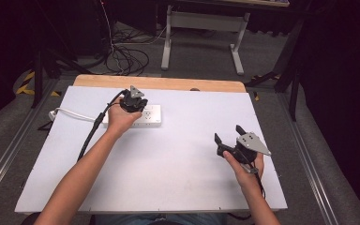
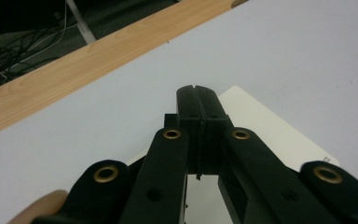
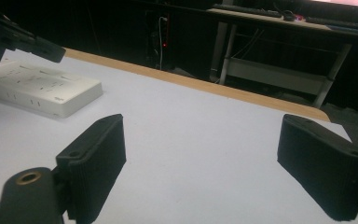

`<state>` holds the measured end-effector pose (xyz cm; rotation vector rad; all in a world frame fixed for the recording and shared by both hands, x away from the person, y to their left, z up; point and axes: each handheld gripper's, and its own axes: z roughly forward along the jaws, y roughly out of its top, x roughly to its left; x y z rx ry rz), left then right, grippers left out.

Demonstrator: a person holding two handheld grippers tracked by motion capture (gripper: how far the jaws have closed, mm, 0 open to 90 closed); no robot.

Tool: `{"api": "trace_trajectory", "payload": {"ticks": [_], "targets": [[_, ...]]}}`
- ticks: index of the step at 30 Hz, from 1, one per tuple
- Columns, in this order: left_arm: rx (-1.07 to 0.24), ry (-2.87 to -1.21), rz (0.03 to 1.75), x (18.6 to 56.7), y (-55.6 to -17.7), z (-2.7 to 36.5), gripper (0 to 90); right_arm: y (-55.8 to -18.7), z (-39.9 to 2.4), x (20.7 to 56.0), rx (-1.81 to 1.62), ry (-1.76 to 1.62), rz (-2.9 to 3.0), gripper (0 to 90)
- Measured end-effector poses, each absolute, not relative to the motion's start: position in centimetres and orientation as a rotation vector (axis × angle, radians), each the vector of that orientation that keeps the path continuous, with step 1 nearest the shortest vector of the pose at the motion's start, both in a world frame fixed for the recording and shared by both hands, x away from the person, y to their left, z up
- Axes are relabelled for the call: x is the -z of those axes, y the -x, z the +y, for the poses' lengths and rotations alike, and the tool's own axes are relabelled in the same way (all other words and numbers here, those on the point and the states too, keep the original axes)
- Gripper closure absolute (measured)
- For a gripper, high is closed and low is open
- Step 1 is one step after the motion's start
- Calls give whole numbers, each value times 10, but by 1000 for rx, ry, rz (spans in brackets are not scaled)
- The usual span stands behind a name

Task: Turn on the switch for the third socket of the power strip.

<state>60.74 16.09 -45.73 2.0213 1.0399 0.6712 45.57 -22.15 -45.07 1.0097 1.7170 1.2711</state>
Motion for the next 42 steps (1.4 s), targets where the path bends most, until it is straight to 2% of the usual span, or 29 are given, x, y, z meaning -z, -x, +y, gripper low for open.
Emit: {"api": "trace_trajectory", "payload": {"ticks": [42], "targets": [[-672,-2093,1049,470,-619,153,900,-446,-224,450,-1243,-1005,1716,155]]}}
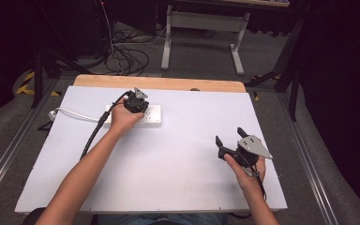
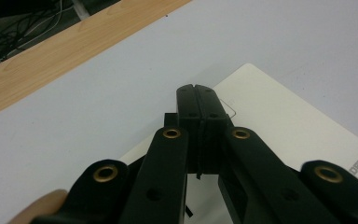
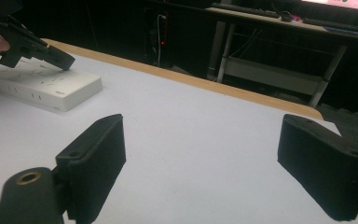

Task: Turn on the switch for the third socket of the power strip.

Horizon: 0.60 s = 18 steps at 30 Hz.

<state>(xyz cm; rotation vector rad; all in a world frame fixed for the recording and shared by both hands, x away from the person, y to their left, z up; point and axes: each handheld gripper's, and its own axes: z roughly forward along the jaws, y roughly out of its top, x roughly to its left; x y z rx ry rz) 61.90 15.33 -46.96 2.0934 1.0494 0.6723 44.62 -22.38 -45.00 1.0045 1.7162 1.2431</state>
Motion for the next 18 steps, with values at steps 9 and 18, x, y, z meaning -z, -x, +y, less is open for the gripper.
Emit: {"api": "trace_trajectory", "payload": {"ticks": [9,18], "targets": [[-677,-2109,1064,470,-621,161,900,-446,-224,449,-1241,-1002,1712,156],[-671,-2103,1062,471,-621,162,900,-446,-224,449,-1245,-998,1714,156]]}}
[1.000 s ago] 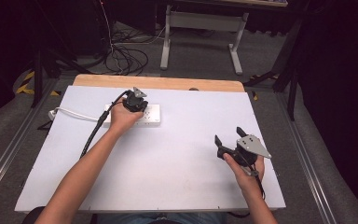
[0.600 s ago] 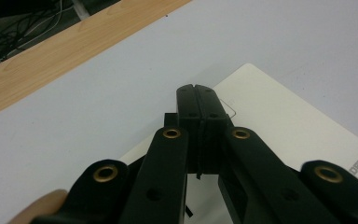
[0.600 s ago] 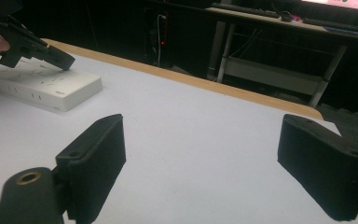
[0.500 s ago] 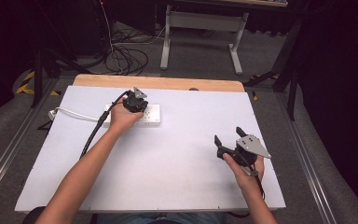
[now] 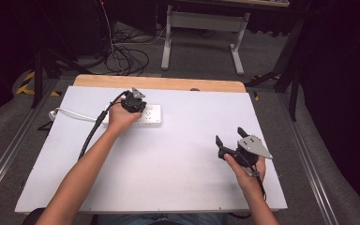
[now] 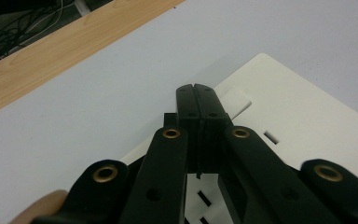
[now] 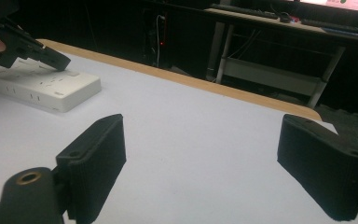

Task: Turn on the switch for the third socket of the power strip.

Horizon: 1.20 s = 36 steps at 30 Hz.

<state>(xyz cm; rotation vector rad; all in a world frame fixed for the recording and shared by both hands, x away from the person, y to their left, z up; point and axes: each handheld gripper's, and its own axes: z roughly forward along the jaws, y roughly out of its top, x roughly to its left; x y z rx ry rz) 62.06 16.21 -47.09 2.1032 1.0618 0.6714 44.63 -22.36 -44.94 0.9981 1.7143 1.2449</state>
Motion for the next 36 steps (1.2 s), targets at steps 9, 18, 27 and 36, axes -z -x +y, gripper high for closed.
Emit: {"api": "trace_trajectory", "payload": {"ticks": [9,18,27,36], "targets": [[-693,-2092,1050,473,-619,161,900,-446,-223,449,-1245,-997,1713,156],[-722,-1969,1048,454,-611,169,899,-444,-224,448,-1248,-998,1709,156],[-724,-1841,1011,434,-587,187,899,-451,-221,449,-1246,-993,1722,156],[-732,-1736,1041,430,-564,211,899,-453,-219,449,-1255,-984,1736,156]]}}
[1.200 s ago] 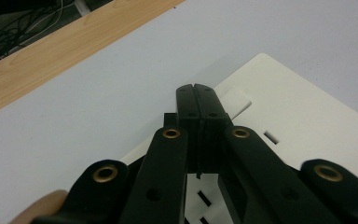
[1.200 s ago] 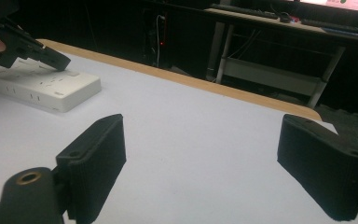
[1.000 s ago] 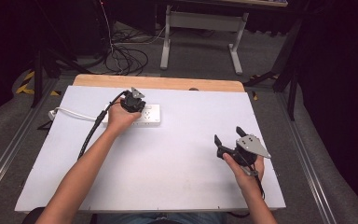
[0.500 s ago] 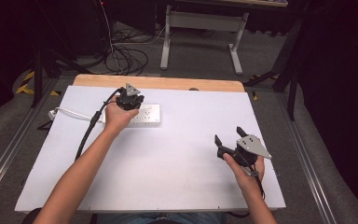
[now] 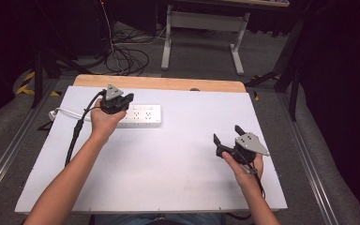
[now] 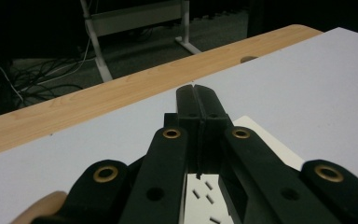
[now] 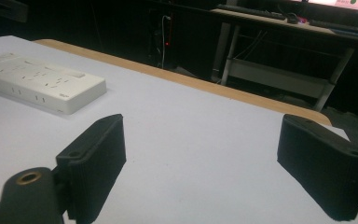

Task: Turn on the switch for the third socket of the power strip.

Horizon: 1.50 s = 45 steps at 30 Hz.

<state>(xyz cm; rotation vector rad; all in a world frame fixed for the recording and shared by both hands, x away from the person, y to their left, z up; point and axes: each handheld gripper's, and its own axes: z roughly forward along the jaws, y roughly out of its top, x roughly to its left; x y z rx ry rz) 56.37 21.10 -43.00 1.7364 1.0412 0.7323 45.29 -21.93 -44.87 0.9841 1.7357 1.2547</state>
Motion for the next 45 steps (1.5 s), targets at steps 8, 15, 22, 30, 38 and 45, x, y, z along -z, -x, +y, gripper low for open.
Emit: {"api": "trace_trajectory", "payload": {"ticks": [8,15,22,30,38,45], "targets": [[-736,-1693,983,421,-533,222,894,-454,-220,449,-1261,-991,1738,156],[-741,-1681,977,422,-516,236,872,-455,-219,449,-1264,-992,1737,156],[-751,-1666,966,421,-503,243,853,-455,-218,449,-1262,-991,1736,156],[-777,-1656,949,419,-482,249,794,-454,-219,448,-1261,-993,1734,156],[-769,-1625,986,420,-465,262,764,-452,-219,449,-1265,-982,1743,155],[-752,-1582,1030,422,-450,275,731,-450,-219,448,-1266,-986,1738,156]]}}
